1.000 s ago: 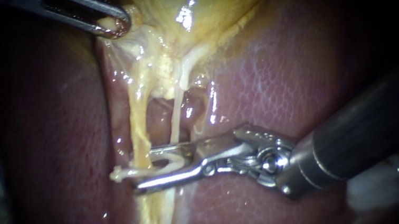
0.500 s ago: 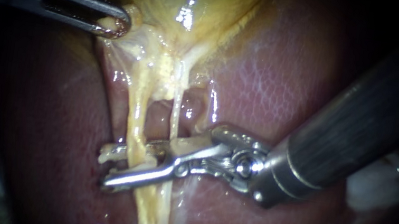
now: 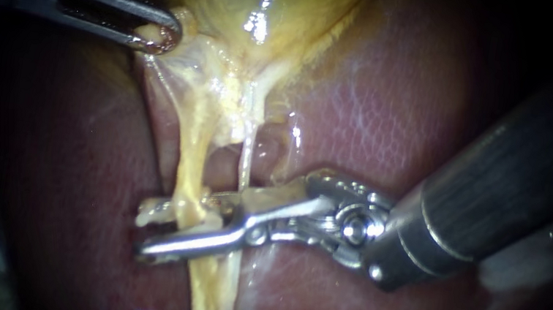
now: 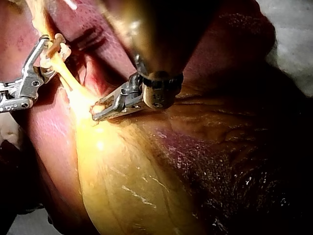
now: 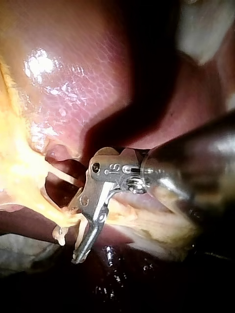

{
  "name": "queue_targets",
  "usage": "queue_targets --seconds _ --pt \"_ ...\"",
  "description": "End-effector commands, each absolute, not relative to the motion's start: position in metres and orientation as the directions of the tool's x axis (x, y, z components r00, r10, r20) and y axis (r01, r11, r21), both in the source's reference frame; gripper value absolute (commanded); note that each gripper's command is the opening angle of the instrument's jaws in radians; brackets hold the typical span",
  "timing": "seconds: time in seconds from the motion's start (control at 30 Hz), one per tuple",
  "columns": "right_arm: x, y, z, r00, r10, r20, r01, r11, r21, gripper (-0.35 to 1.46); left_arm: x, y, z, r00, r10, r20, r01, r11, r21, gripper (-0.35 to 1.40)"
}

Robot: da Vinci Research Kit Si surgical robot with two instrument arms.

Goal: Clipping second clip left tube

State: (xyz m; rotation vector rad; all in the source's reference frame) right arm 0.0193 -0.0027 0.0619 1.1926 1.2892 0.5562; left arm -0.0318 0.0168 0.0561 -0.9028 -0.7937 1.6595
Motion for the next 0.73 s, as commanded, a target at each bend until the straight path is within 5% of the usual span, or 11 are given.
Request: queue_targets --seconds 0.03,0.23,0.37,0.73 --pt "0.0192 -0.0027 0.0619 0.266 0.866 -0.424 0.282 0.351 0.893 0.05 -0.0318 0.0168 0.0561 -0.177 0.968 -0.177 -0.470 -0.241 -0.849 -0.35" --pt "0.0191 -0.0027 0.0619 0.273 0.871 -0.409 0.275 0.336 0.901 -0.35 -0.0318 0.0168 0.0561 -0.177 0.968 -0.177 -0.470 -0.241 -0.849 -0.35" --pt "0.0190 -0.0027 0.0619 0.288 0.890 -0.355 0.258 0.284 0.923 -0.35 -0.0318 0.0168 0.0561 -0.177 0.968 -0.177 -0.470 -0.241 -0.849 -0.35" --pt "0.0189 -0.0031 0.0616 0.298 0.886 -0.356 0.257 0.285 0.923 -0.35 -0.0318 0.0168 0.0561 -0.177 0.968 -0.177 -0.470 -0.241 -0.849 -0.35"
